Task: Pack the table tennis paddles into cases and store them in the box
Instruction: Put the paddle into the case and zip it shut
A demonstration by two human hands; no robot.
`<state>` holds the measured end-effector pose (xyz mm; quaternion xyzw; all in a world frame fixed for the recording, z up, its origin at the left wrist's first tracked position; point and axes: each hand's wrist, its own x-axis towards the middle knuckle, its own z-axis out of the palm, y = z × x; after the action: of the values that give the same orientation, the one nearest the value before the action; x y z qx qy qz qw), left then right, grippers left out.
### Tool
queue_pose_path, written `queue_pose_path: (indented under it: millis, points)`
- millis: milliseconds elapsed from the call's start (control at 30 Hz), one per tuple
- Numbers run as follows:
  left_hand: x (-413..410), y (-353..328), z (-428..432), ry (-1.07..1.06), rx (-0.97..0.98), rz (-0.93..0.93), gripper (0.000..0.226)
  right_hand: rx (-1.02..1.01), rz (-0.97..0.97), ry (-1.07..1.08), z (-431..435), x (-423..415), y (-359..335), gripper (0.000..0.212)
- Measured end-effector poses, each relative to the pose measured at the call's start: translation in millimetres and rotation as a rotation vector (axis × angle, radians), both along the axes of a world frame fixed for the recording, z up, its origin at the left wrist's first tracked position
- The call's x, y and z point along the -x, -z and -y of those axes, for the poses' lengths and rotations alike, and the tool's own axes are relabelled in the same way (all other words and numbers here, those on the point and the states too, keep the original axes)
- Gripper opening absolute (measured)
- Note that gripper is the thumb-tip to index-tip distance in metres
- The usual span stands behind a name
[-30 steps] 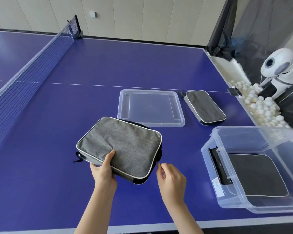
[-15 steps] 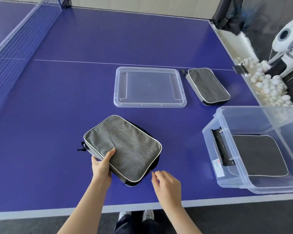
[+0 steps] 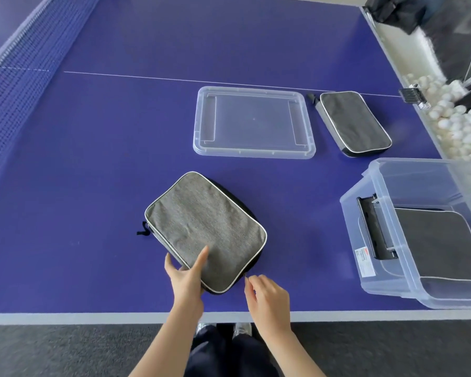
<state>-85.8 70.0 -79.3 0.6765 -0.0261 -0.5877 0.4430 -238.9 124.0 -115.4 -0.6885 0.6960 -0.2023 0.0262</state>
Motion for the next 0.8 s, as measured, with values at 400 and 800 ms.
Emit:
queue_pose_path:
  millis: [400, 800]
  points:
    - [16.1, 3.6, -18.4, 0.000, -0.041, 0.108, 0.084, -0.009, -0.062, -0.041, -2.4, -6.3, -1.2, 0.033]
    - [6.1, 14.7, -19.1, 0.105, -0.041, 0.235, 0.089, 0.034, -0.064, -0.068, 5.0, 4.6, -0.6, 0.037]
